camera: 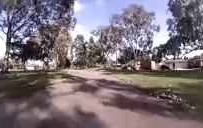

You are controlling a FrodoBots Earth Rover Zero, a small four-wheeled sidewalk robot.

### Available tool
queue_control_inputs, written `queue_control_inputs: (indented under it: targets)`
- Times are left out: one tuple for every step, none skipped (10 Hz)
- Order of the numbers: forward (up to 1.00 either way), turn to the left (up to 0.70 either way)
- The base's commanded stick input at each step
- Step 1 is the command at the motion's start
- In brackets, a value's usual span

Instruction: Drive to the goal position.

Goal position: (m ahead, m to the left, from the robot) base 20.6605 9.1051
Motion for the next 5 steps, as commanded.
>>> queue_control_inputs:
  targets:
    - [1.0, 0.0]
    - [1.0, 0.0]
    - [1.0, 0.0]
    - [1.0, 0.0]
    - [1.0, 0.0]
